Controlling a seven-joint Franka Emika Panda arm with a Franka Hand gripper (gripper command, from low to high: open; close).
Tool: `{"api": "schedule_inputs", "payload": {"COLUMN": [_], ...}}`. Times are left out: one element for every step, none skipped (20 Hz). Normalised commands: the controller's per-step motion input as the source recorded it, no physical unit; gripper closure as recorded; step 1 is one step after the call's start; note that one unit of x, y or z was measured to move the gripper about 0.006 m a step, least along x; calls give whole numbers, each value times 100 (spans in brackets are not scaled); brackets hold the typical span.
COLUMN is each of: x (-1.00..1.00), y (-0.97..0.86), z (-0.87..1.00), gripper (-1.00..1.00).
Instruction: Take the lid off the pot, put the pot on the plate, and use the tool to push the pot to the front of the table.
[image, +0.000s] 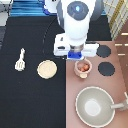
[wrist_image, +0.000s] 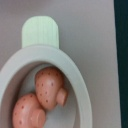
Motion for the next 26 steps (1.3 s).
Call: {"api": "schedule_inputs", "payload": {"x": [10,3,0,-2,-8,-14,-19,-26,-31,-30,-29,-24,-16,-10,-6,-3,-1,0,0,-1,-1,-4,-6,-4,-4,-3], "y": [0,0,0,0,0,0,0,0,0,0,0,0,0,0,0,0,0,0,0,0,0,0,0,0,0,0], "z": [-60,-59,-62,-63,-63,-63,-63,-62,-55,-47,-40,-21,-1,3,8,14,16,15,13,13,10,5,0,3,5,7], "gripper": [-100,-100,-100,-100,-100,-100,-100,-100,-100,-100,-100,-100,100,100,100,100,100,100,100,100,100,100,100,100,100,100]}}
